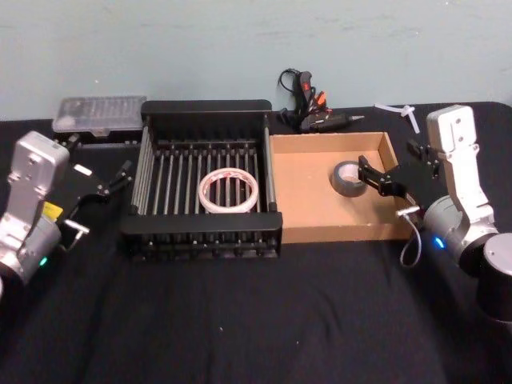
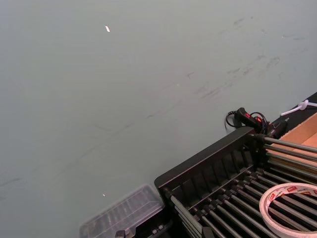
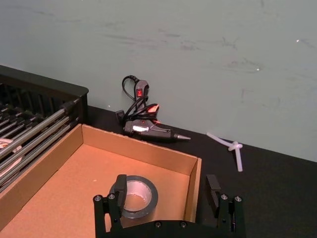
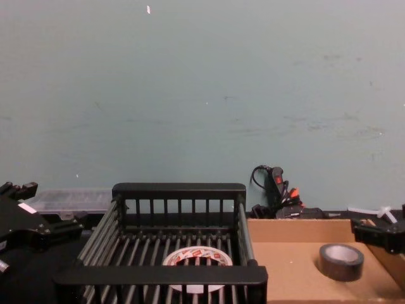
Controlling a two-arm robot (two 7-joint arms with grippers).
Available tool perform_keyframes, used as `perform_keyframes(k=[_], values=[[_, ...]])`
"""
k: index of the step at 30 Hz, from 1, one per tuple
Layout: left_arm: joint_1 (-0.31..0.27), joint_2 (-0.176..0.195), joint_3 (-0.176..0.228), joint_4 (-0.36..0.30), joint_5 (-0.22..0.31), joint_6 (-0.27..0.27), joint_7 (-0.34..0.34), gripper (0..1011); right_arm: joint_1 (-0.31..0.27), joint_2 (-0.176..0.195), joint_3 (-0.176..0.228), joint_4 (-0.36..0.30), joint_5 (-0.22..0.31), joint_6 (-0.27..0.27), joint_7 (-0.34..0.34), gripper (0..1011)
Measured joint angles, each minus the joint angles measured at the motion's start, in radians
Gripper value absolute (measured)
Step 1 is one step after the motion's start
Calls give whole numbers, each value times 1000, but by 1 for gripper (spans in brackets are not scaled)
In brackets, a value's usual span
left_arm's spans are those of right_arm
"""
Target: Pick up the white tape and place it into the black box , Pick up the silver tape and place it into the brown box.
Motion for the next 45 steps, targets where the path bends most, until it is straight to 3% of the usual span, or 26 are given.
perform_keyframes(k=[45], values=[[0,0,0,0,0,0,0,1001,1,-1,-1,0,-1,-1,1,1002]])
